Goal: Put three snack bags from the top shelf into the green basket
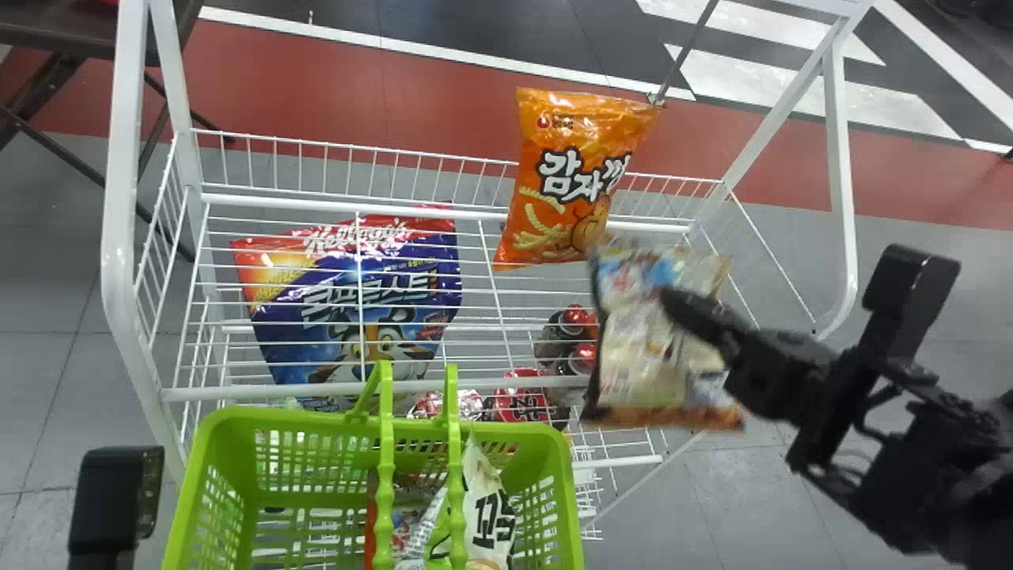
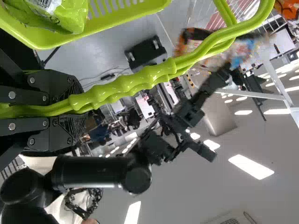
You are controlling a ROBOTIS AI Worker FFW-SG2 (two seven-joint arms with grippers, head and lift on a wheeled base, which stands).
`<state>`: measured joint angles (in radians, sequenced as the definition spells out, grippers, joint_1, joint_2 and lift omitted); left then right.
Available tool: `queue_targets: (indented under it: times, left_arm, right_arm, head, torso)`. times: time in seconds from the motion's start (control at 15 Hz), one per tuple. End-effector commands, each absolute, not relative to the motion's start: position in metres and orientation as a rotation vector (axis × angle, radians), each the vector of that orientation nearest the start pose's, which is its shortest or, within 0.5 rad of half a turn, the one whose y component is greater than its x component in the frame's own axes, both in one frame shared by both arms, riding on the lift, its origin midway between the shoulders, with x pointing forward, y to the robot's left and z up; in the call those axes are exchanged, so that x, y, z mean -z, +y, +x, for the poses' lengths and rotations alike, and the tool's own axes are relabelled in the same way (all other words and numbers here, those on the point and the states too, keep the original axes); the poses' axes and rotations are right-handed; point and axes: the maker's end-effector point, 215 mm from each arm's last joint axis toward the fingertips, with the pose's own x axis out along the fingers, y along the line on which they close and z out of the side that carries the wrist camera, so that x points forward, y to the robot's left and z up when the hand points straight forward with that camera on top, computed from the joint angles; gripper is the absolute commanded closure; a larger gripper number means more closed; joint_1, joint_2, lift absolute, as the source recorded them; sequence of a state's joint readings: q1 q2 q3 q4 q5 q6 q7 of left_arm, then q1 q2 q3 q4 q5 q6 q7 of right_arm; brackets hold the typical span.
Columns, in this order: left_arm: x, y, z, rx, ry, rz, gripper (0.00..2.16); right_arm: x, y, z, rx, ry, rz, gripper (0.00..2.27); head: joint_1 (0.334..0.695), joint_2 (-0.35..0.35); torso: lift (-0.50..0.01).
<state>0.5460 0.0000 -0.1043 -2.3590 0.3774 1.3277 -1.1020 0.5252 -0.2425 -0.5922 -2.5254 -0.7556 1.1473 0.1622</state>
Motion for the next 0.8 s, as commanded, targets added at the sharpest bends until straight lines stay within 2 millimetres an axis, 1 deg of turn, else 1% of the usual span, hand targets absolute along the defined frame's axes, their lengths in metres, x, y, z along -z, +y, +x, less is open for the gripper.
queue_targets:
  times: [0.0, 0.07, 0.13, 0.47, 0.6, 0.67, 0.73]
  left_arm:
    - [0.324, -0.052, 0.176, 1.365, 0.838, -0.883, 1.76]
    - [0.324, -0.051, 0.176, 1.365, 0.834, -0.885, 1.76]
    - [0.324, -0.051, 0.176, 1.365, 0.834, -0.886, 1.76]
    - [0.324, -0.052, 0.175, 1.368, 0.836, -0.889, 1.76]
    - [0.322, -0.054, 0.174, 1.374, 0.833, -0.887, 1.76]
    - [0.323, -0.054, 0.173, 1.372, 0.837, -0.887, 1.76]
    - [0.323, -0.055, 0.172, 1.373, 0.838, -0.889, 1.76]
  right_arm:
    - [0.359, -0.269, 0.299, -0.316, 0.828, 0.293, 2.25]
    - [0.367, -0.25, 0.271, -0.38, 0.913, 0.33, 2.25]
    - [0.362, -0.238, 0.262, -0.424, 0.922, 0.36, 2.25]
    - [0.333, -0.19, 0.244, -0.599, 0.891, 0.468, 2.25]
    - [0.333, -0.173, 0.239, -0.644, 0.903, 0.481, 2.25]
    - [0.338, -0.162, 0.235, -0.667, 0.919, 0.488, 2.25]
    - [0.348, -0.152, 0.232, -0.68, 0.947, 0.49, 2.25]
  head:
    - [0.695, -0.35]
    - [0.695, -0.35]
    - [0.695, -0.35]
    - [0.695, -0.35]
    - [0.695, -0.35]
    - [0.695, -0.35]
    - [0.695, -0.35]
  torso:
    - [-0.045]
    - [-0.045]
    - [-0.045]
    - [-0.045]
    - [-0.045]
    - [-0.045]
    - [-0.045]
